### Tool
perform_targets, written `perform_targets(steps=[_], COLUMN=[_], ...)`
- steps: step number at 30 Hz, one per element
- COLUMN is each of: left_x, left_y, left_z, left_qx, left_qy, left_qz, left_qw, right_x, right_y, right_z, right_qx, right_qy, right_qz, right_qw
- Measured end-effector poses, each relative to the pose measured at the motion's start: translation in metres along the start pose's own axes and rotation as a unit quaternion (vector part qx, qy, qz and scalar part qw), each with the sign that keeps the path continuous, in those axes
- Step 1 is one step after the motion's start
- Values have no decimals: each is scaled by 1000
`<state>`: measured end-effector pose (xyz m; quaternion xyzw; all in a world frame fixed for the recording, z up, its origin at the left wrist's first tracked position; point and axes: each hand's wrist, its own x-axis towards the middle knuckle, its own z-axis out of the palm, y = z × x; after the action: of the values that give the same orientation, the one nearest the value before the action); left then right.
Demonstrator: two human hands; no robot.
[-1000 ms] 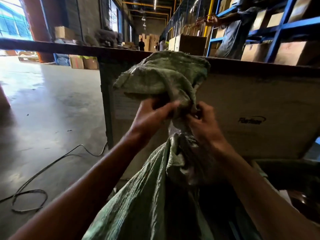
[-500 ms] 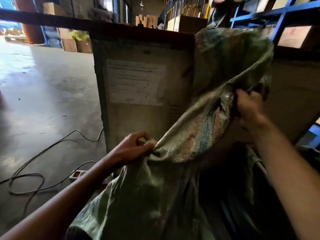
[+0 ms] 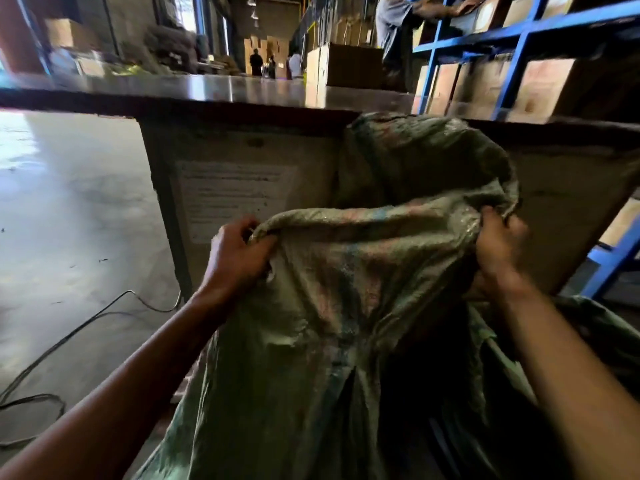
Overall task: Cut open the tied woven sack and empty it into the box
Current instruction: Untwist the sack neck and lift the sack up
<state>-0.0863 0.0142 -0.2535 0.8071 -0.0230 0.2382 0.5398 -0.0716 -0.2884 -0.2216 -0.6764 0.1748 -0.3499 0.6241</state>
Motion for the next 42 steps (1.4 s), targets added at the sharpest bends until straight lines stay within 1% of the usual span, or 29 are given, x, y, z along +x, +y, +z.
perform_targets(steps=[2,3,5,7,10,14,18,19,20,21,22,23,24,25,26,27,29,31,33,34,35,37,39,40,41,42], left_x=[9,13,15,21,31,64,107,114,114,110,101,87,73,59,50,45,42,33,11,-1,-7,-29,-55,-65,-84,-100], left_y=[29,44,63,87,141,242,338,367,393,420,447,470,489,501,510,515,529,542,559,569,575,595,616,624,635,646], left_z=[-1,-3,-16,-38,-65,-89,-105,-107,-107,-107,-106,-102,-95,-85,-75,-65,-46,-35,-26,-27,-23,-13,-1,5,9,10], left_qx=[99,121,123,136,177,211,152,129,94,41,-7,-33,-28,4,40,57,27,-56,-152,-196,-228,-286,-355,-385,-405,-415], left_qy=[-17,-30,-35,-21,-35,-4,18,32,48,50,20,-49,-136,-208,-249,-265,-267,-263,-278,-289,-298,-341,-395,-413,-447,-475], left_qz=[28,18,-28,-52,-57,-43,-64,-55,-26,28,84,123,138,137,136,142,163,184,182,160,134,77,2,-29,-53,-69], left_qw=[995,992,991,989,982,977,986,990,994,998,996,991,981,969,958,952,949,945,931,923,917,892,847,824,796,773], right_x=[-8,-12,-18,-14,-6,11,24,25,24,22,19,14,10,6,0,-4,-9,-12,-25,-39,-54,-97,-144,-166,-192,-220], right_y=[-33,-54,-98,-145,-216,-338,-452,-476,-493,-510,-523,-534,-544,-550,-559,-565,-574,-578,-578,-575,-567,-544,-513,-496,-480,-467], right_z=[6,8,5,-7,-27,-48,-45,-41,-35,-30,-26,-24,-24,-25,-28,-33,-50,-75,-112,-133,-151,-192,-234,-251,-273,-290], right_qx=[2,2,11,0,-52,-78,-71,-68,-70,-72,-75,-74,-75,-81,-92,-108,-136,-155,-192,-202,-219,-242,-220,-220,-231,-269], right_qy=[-20,-30,-34,-15,1,-16,-38,-49,-55,-54,-51,-47,-48,-53,-52,-43,-10,35,86,100,99,109,119,105,112,130], right_qz=[9,10,14,18,-1,-26,-59,-70,-83,-96,-107,-117,-119,-120,-124,-129,-125,-105,-74,-53,-32,6,51,94,141,190], right_qw=[1000,999,999,1000,999,996,995,994,993,991,990,989,989,988,987,985,983,982,975,973,970,964,967,965,956,935])
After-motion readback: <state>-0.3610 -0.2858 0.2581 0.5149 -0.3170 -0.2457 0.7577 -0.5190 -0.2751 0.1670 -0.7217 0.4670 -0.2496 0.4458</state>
